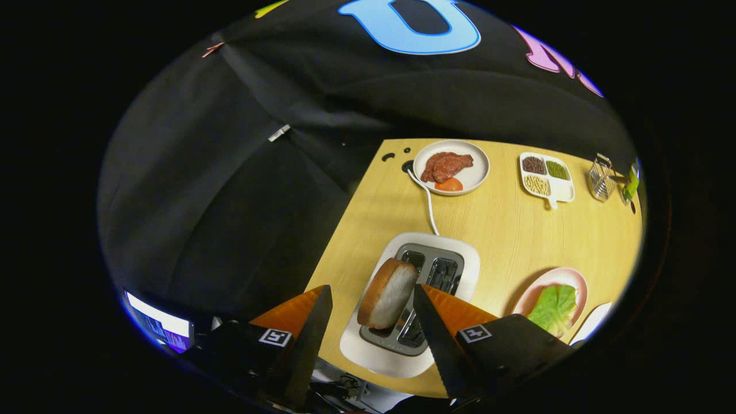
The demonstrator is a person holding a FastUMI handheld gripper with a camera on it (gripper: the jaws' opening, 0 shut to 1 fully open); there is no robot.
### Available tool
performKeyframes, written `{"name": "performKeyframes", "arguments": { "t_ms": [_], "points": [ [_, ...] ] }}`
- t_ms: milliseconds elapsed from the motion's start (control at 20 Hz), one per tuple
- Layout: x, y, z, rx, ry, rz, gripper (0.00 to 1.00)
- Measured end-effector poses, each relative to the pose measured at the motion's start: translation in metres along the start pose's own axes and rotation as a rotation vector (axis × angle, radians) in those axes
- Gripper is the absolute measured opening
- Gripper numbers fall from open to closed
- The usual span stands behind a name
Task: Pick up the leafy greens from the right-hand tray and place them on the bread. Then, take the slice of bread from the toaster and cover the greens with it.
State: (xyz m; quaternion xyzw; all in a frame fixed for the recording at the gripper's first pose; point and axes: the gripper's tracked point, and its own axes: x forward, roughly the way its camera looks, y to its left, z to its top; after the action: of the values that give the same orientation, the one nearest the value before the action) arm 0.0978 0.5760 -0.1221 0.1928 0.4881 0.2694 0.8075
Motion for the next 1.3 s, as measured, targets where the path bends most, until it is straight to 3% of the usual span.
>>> {"name": "performKeyframes", "arguments": {
  "t_ms": [200,350,550,850,1300],
  "points": [
    [0.028,-0.013,-0.008,0.050,0.047,-0.111,0.86],
    [0.034,-0.017,-0.015,0.136,0.079,-0.150,0.50],
    [0.035,-0.029,-0.010,0.155,0.050,-0.199,0.18],
    [0.016,-0.022,-0.005,0.175,0.037,-0.149,0.15],
    [-0.073,-0.027,0.029,0.231,-0.059,0.016,0.15]
  ]
}}
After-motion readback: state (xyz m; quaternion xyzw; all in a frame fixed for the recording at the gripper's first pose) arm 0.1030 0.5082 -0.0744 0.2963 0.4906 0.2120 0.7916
